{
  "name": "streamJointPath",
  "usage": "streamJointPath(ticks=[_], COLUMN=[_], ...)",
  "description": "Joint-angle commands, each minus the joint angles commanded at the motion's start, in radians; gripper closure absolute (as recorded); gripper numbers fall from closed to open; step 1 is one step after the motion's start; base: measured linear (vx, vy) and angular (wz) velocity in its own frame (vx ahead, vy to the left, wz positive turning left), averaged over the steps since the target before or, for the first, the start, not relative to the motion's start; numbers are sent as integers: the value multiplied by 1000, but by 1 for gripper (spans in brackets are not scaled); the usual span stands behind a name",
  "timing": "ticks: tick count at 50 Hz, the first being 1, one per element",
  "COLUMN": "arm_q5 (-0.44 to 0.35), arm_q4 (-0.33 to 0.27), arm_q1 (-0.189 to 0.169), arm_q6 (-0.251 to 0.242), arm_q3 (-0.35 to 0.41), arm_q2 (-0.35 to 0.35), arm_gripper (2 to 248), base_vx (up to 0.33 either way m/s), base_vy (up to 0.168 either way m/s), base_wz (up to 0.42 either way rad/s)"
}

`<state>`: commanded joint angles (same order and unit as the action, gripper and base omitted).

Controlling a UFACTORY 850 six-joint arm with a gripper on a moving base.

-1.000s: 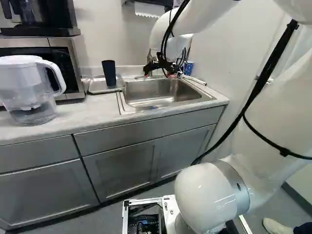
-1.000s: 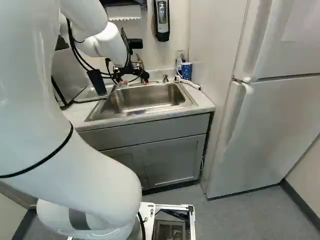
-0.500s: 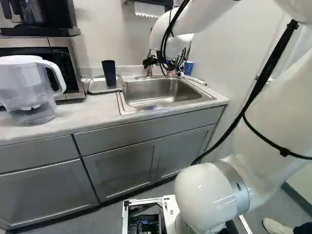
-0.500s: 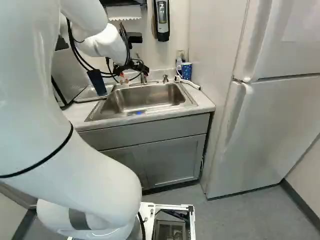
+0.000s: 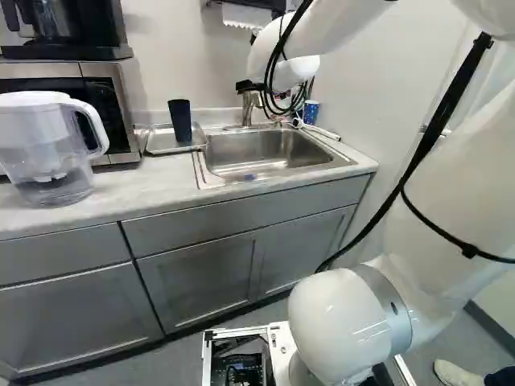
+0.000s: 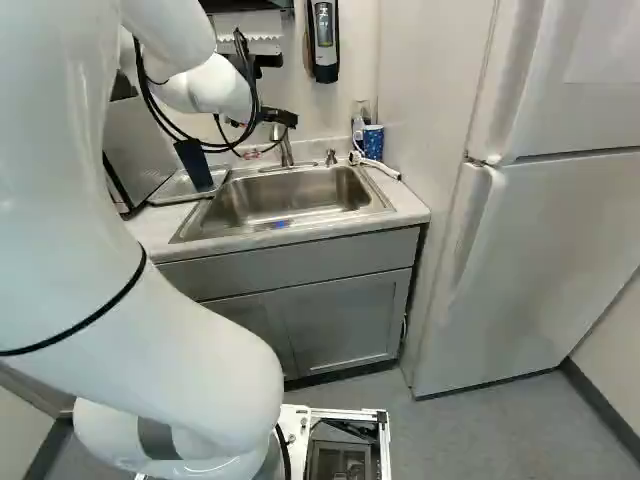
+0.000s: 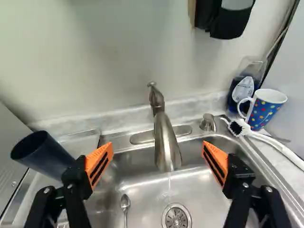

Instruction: Rinse the cup and place it in the tray

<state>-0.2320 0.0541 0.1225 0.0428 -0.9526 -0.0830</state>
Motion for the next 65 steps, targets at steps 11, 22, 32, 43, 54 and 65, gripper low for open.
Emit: streamJointPath(ticks=[11,22,32,43,54,65], arm_q5=[-116,-231,-269,-289,-306,-316], arm_q4=[0,0,0,-3,-18,-36], arm_q1=[0,0,-3,-4,5,22], arm_q6=[0,0,0,0,0,0], arm_q3=[0,-3,-40,-97,-157,-214], arm_q2=[0,4,42,99,158,213], arm_gripper=[3,3,3,3,3,3], base_vx=[0,0,0,0,0,0], base_vy=[0,0,0,0,0,0], base_wz=[0,0,0,0,0,0])
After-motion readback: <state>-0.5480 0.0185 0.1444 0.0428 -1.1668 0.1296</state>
